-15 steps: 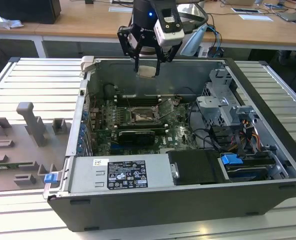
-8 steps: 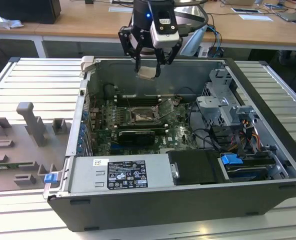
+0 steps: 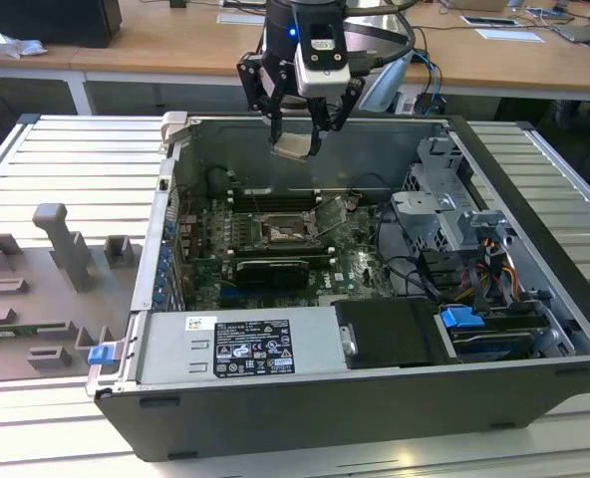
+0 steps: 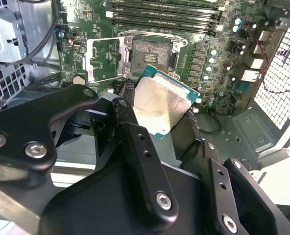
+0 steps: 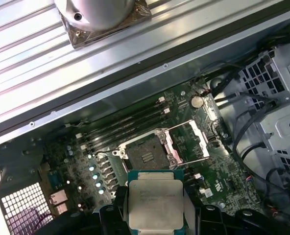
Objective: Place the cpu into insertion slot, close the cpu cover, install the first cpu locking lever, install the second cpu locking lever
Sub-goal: 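Place the cpu into insertion slot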
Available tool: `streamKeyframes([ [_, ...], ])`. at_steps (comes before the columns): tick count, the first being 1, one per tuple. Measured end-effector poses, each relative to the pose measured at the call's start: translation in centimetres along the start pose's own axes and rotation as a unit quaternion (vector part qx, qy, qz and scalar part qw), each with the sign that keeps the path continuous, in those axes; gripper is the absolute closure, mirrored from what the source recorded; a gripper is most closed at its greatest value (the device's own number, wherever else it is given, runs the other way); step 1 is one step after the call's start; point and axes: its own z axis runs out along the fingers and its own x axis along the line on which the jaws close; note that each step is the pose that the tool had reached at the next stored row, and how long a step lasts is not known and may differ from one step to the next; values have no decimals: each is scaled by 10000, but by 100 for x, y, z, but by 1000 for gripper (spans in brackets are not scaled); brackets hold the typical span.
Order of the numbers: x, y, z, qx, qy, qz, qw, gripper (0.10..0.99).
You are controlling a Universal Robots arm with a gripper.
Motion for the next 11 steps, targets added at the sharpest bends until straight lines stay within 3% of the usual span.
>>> streamKeyframes([
  [11, 0, -1, 6, -6, -28, 342, 9994, 545],
])
